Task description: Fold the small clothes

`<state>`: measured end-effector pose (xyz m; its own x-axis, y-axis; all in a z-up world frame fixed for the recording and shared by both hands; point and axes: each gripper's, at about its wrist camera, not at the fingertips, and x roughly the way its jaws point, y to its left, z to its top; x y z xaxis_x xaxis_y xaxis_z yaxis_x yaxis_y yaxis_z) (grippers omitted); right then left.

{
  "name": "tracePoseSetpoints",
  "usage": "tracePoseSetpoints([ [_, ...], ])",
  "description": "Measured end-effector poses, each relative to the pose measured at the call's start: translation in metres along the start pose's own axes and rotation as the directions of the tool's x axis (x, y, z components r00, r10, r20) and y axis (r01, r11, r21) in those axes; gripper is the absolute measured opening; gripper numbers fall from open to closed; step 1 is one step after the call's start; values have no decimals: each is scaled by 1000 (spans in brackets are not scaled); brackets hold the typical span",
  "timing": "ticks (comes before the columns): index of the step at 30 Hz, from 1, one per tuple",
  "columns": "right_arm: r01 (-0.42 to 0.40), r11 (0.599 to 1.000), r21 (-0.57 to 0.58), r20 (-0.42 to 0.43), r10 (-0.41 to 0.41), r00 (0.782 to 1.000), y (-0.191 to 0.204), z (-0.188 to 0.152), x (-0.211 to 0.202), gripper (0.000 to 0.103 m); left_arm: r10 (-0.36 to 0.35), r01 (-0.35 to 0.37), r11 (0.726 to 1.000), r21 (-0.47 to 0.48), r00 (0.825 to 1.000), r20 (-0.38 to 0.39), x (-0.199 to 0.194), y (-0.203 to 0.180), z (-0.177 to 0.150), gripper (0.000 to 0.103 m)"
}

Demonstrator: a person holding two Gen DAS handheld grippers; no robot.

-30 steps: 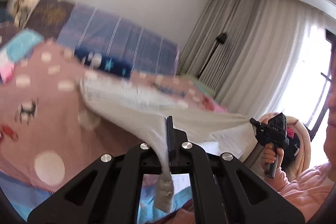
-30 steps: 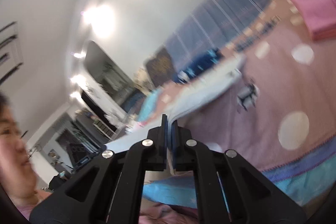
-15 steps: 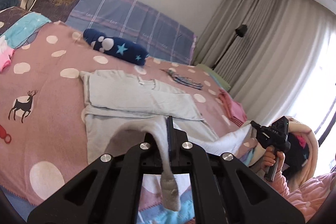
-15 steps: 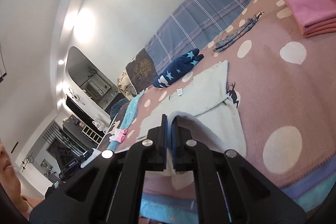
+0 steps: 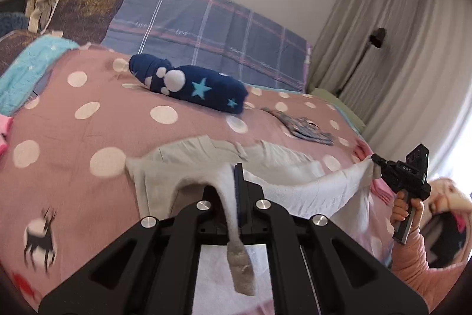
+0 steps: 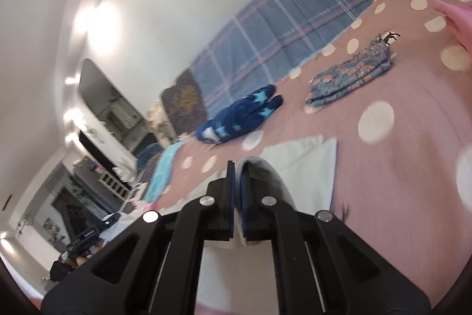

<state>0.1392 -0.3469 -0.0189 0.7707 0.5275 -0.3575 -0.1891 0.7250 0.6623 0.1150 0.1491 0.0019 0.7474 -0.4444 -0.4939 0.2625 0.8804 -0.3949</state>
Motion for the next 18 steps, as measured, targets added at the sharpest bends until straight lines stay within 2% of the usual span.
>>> tracePoseSetpoints([
  [3,83,996,11,-54,-83,995,-18,13,53,4,44,-44,999,-9,998,-36,49,21,15,2],
  [5,153,988,22,-120,-149,981,-38,12,91,4,76,-80,996,-32,993,-94,89,42,16,2],
  [9,228,973,41,-203,-216,955,-68,3,130,5,136,-156,985,-74,967,-217,149,77,3,2],
  [11,234,971,53,-214,-218,952,-76,0,135,8,130,-155,984,-87,961,-243,159,85,-4,2],
  [14,232,971,56,-220,-215,951,-79,-3,132,13,109,-133,987,-94,968,-228,154,88,-6,5],
  [15,231,971,54,-228,-214,950,-78,-3,130,16,105,-130,987,-97,969,-226,151,87,-6,8],
  [17,226,973,52,-236,-208,949,-74,-3,126,24,115,-139,986,-98,970,-213,140,86,-5,24],
  [18,223,974,41,-243,-207,948,-70,-4,121,27,114,-137,986,-99,971,-209,136,85,-5,25],
])
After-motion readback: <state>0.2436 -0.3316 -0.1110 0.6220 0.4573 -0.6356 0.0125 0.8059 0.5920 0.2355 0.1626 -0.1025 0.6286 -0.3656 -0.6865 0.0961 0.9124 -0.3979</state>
